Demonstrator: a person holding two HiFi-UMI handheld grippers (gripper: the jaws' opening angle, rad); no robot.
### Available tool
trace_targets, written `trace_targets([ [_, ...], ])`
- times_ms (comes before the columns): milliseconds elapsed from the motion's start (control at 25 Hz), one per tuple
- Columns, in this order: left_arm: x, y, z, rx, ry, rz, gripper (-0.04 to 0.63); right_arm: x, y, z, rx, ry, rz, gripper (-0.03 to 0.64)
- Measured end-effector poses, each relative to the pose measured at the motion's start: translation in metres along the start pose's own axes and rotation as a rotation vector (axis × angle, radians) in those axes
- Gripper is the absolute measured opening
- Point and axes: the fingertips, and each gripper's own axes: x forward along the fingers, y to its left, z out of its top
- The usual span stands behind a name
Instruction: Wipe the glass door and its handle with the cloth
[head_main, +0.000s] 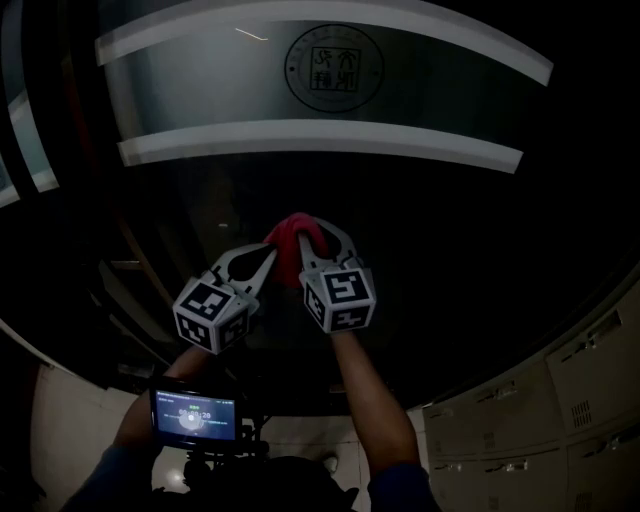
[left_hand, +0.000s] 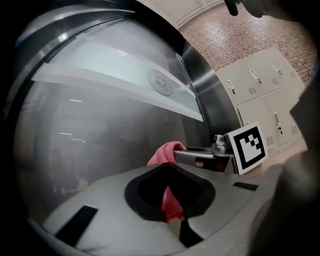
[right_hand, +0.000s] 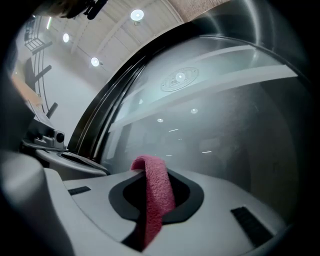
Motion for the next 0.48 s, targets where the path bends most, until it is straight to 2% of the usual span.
trace_targets([
  [280,0.08,-0.079,0.008,-0.008,-0.019,-0.084,0.009,-0.083,-0.13,0.01,-0.048,0.022,-0.149,0.028],
  [480,0.126,-0.123,0.015,-0.005,-0.031,-0.132,0.011,-0.128,-0.193,0.016,-0.053,0.02,-0.231,0.028],
])
